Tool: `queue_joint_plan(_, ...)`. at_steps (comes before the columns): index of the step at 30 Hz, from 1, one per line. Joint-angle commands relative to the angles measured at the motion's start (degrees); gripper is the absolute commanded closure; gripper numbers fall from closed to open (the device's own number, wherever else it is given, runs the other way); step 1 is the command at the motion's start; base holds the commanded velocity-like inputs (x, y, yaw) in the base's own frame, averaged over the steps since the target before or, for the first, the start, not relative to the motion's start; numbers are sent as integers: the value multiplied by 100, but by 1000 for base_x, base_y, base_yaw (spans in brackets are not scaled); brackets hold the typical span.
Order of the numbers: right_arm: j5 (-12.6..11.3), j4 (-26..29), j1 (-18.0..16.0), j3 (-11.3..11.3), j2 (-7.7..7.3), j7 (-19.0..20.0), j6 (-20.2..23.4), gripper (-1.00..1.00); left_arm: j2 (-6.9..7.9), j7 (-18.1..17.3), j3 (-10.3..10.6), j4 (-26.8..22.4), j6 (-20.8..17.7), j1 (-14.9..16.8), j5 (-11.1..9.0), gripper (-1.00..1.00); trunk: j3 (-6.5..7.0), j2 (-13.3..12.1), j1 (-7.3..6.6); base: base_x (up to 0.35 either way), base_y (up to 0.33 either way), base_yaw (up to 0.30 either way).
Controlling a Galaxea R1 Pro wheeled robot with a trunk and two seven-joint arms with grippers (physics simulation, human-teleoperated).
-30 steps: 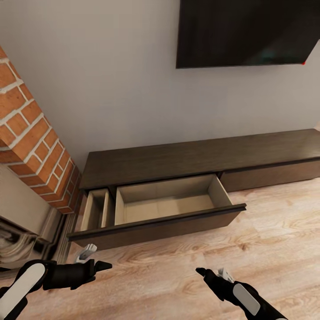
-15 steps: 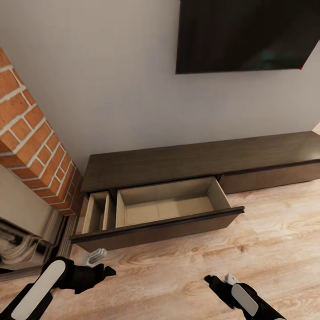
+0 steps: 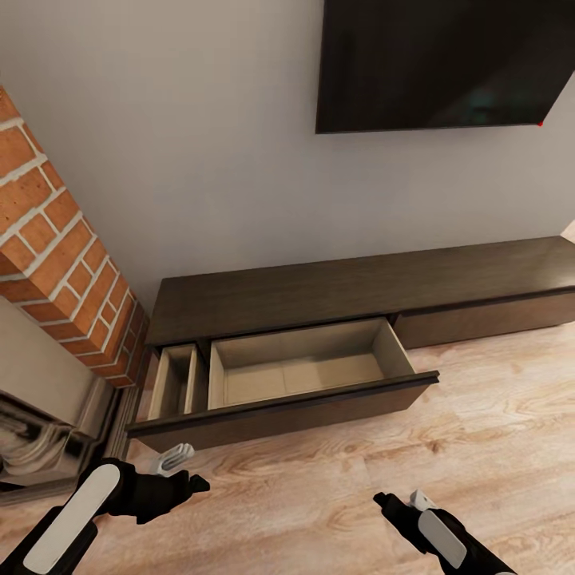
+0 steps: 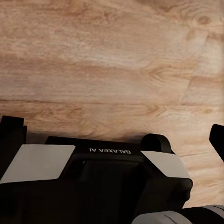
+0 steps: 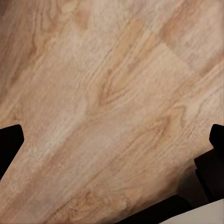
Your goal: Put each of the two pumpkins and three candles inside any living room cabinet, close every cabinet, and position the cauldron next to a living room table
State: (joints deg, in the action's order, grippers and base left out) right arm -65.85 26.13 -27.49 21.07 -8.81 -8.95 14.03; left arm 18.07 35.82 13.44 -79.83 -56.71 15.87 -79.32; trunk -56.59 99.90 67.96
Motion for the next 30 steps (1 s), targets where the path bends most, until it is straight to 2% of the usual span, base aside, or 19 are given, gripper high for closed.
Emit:
queue_joint_plan(1, -46, 15, -2, 39, -11, -46, 6, -100, 6, 59, 9, -6, 2, 4, -59, -100, -4, 2, 0, 0, 0, 0)
queue_joint_plan(12, -51, 7, -2, 36, -7, -46, -53, -100, 11, 32, 9, -7, -6, 4, -67, -100, -4, 2, 0, -63, 0, -16)
queue_joint_plan(23, -59, 6, -2, 29, 9, -42, -170, -100, 4, 18, 17, -41, -7, 4, -75, -100, -4, 2, 0, -131, -41, -253)
queue_joint_plan(30, -60, 7, -2, 27, 13, -13, -176, -100, 4, 13, 18, -42, -7, 4, -77, -100, -18, 2, 0, -21, -10, -277)
